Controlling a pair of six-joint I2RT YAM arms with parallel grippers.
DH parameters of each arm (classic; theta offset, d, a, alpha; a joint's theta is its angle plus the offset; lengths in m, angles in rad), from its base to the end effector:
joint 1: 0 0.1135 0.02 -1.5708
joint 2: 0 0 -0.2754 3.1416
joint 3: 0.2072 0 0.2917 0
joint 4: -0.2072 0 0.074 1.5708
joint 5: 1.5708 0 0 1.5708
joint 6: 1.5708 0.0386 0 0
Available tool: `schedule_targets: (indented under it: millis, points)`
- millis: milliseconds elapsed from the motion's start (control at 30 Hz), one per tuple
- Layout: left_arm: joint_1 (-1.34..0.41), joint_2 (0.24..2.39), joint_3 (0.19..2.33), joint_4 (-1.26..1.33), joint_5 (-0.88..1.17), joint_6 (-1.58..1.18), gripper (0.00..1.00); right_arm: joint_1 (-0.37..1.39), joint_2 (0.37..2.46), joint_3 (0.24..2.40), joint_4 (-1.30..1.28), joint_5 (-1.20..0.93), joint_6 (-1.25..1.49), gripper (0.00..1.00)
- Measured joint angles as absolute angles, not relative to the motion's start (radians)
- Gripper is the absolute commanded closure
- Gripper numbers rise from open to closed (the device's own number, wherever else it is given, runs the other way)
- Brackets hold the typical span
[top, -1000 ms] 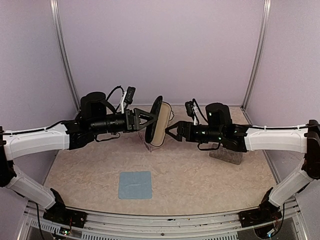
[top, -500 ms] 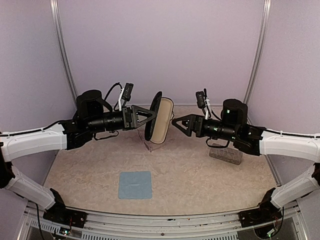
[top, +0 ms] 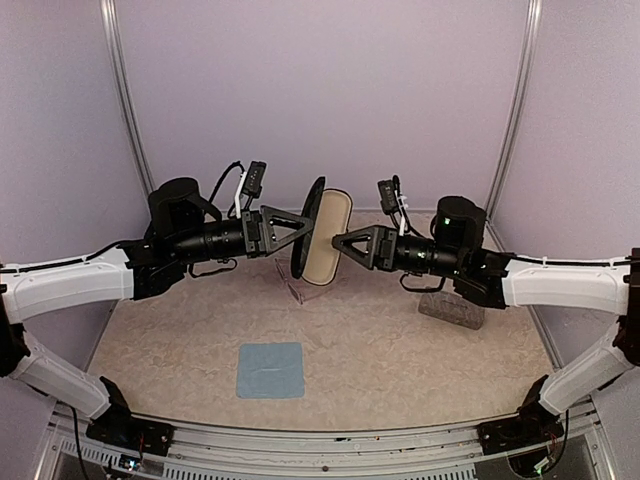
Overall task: Organize the sunglasses
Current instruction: Pass from the left arm to the right
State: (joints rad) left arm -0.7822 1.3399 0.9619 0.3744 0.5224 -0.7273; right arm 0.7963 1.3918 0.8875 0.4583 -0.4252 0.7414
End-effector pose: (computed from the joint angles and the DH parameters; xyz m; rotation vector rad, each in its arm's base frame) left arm 0.2360 -0.2617 0.3316 0.5153 1.7412 -1.5395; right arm 0.2396 0.2677 0.2941 -0.4217 1.7950 1.4793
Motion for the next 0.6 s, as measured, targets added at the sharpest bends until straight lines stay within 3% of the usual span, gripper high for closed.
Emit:
schedule_targets:
  millis: [267, 467, 533, 600]
  points:
    - [-0.782, 1.340, 0.942, 0.415, 0.548, -0.748, 1.00, 0.798, 1.444, 0.888, 0.532, -0.479, 0.800, 0.66]
    - [-0.782, 1.340, 0.930, 0.425, 0.555, -0.756, 1.00, 0.798, 1.444, 0.891, 0.561, -0.496, 0.811, 0.95]
    - [-0.782, 1.340, 0.930, 0.442, 0.565, -0.749, 1.00, 0.798, 1.444, 0.891, 0.559, -0.494, 0.829, 1.00]
    - [-0.788, 1.340, 0.930, 0.452, 0.570, -0.743, 0.92, 0.798, 1.444, 0.891, 0.552, -0.492, 0.834, 1.00]
